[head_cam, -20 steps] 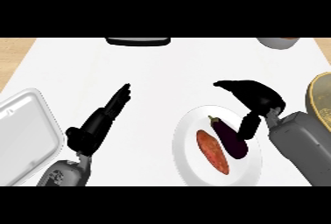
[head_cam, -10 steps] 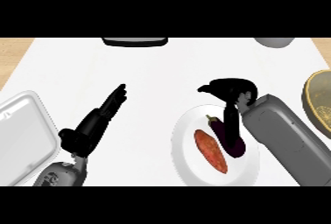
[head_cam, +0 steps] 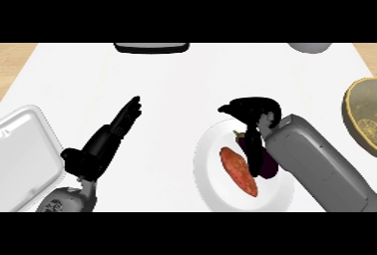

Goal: Pick the eggplant from the plate and place it in the bowl

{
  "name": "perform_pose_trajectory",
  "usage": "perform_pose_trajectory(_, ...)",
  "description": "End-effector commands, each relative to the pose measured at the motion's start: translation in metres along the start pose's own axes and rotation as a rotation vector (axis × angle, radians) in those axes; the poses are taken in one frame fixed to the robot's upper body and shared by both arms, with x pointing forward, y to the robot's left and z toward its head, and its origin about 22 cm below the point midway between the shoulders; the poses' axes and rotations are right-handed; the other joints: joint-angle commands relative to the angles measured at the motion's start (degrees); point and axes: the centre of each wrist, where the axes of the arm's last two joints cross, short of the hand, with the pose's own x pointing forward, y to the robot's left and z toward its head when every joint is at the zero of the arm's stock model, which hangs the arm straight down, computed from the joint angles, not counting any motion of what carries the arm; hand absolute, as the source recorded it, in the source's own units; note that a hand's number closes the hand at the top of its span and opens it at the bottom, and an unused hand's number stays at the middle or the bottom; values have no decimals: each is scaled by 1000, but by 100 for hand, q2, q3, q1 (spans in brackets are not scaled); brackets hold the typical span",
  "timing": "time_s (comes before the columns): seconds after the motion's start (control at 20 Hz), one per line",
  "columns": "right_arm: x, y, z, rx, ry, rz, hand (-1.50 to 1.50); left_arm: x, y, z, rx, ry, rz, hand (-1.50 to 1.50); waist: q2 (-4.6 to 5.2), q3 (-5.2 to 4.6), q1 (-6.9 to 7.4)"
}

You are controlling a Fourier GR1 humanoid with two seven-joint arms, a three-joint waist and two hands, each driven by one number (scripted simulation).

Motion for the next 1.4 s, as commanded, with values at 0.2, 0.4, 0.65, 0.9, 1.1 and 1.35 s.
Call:
perform_pose_trajectory(0.2, 18, 26, 6, -75, 110, 89, -150, -4, -3, -7, 6, -17, 7, 0, 13, 4, 4)
perform_pose_trajectory(0.4, 16, 31, 9, -125, 107, 65, -150, 5, -4, -16, -2, -13, -6, 0, 16, 5, 6)
perform_pose_trajectory(0.65, -8, 48, -4, -181, 156, 165, -150, 21, -11, -9, -15, -17, -5, 0, 23, 9, 42)
perform_pose_trajectory(0.9, -7, 47, -2, -206, 180, 133, -150, -9, 4, -1, 7, -3, 12, 0, 23, 5, 21)
perform_pose_trajectory(1.1, -15, 54, -25, -163, 190, 121, -150, -7, 4, -15, -9, -9, 10, 0, 30, 5, 25)
perform_pose_trajectory(1.35, -26, 75, -29, -144, 194, 125, -150, -9, -4, -9, 3, 11, 2, 0, 22, 6, 16)
